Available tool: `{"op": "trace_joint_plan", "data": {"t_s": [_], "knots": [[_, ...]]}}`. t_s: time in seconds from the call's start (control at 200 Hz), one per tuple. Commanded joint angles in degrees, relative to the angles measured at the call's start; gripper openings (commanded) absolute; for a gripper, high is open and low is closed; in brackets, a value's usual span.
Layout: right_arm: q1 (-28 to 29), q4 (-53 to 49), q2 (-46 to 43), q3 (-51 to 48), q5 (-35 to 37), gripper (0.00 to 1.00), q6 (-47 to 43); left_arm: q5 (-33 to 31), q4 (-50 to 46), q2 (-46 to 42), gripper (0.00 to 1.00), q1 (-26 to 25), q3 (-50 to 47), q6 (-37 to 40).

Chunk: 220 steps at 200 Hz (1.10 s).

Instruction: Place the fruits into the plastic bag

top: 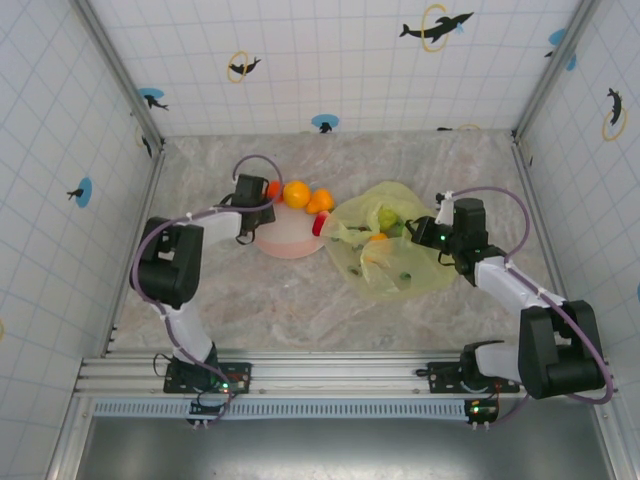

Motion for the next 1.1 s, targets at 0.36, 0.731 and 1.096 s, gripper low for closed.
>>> {"op": "trace_joint_plan", "data": {"t_s": [0.36,0.731,1.096], "knots": [[-0.2,-0.2,0.6,1.8,0.5,0.00,-0.7,19.8,6.1,-33.7,0.58,-15.3,-21.1,-6.2],[-0.1,-1.4,0.2,3.3,-0.1,0.00,-0.7,30.6,12.3,-22.1,0.57,-33.4,-14.5,-2.0],[0.2,-3.1,0.3,4.4,-2.0,0.00,-1.6,23.9,7.9,-3.4,0.60,-33.9,1.8,0.4]]}}
